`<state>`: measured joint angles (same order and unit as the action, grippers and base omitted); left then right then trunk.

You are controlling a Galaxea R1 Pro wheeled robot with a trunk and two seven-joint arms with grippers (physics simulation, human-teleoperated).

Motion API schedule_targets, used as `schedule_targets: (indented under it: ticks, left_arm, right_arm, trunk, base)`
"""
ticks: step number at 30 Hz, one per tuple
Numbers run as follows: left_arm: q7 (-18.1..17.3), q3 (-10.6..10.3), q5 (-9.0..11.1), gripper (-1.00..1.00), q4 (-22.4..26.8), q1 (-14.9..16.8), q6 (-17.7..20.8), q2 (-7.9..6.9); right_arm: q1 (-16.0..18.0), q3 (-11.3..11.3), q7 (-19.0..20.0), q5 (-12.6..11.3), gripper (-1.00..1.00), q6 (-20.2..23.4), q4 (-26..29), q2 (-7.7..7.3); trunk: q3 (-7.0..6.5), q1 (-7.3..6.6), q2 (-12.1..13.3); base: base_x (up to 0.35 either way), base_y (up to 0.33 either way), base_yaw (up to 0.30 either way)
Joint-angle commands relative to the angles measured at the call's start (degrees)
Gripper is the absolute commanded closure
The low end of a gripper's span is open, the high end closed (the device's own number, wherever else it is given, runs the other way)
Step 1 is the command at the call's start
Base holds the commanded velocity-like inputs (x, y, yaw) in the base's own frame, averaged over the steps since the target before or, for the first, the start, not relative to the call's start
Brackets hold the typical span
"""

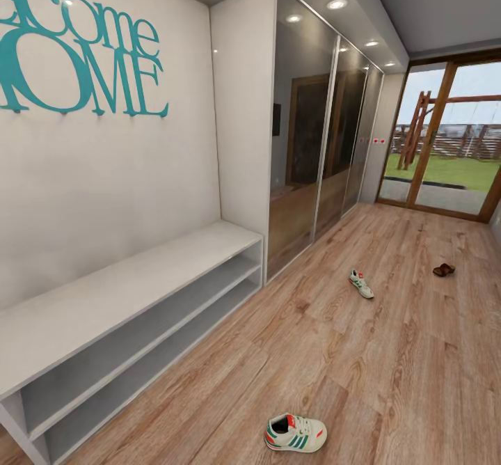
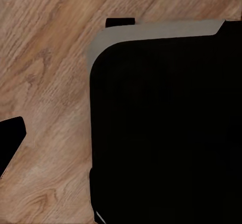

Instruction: Pick up the two gym shoes and the two sandals from the corridor floor and place them onto the hallstand (shoe rack) in the corridor, making sure they are on the rack and not on the floor. Arrange them so the two gym shoes are next to each other and the two sandals are next to each other.

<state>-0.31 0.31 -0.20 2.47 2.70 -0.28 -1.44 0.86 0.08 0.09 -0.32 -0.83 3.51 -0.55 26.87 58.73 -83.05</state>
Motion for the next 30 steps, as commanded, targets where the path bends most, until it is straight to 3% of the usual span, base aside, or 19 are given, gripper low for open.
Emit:
schedule_targets:
  ticks: [1, 8, 30]
  left_arm:
    - [-0.1, 0.1, 0.0, -1.0, 0.0, 0.4, 0.0, -0.21]
    - [-0.1, 0.1, 0.1, -1.0, 0.0, 2.5, -0.1, -0.48]
    - [-0.1, 0.2, 0.1, -1.0, 0.0, 2.7, -0.1, -0.58]
  right_arm:
    - [0.0, 0.0, 0.0, -0.1, -1.0, -0.2, 0.3, -0.06]
    - [-0.1, 0.2, -0.1, 0.1, -1.0, -0.3, 1.3, -0.18]
    - [0.1, 0.4, -0.1, 0.3, -1.0, -0.2, 1.4, -0.17]
  trunk:
    - [0.06, 0.0, 0.0]
    - [0.06, 0.0, 0.0]
    - [0.06, 0.0, 0.0]
  base:
    - [0.0, 0.0, 0.0]
    - [0.0, 0.0, 0.0]
    - [0.0, 0.0, 0.0]
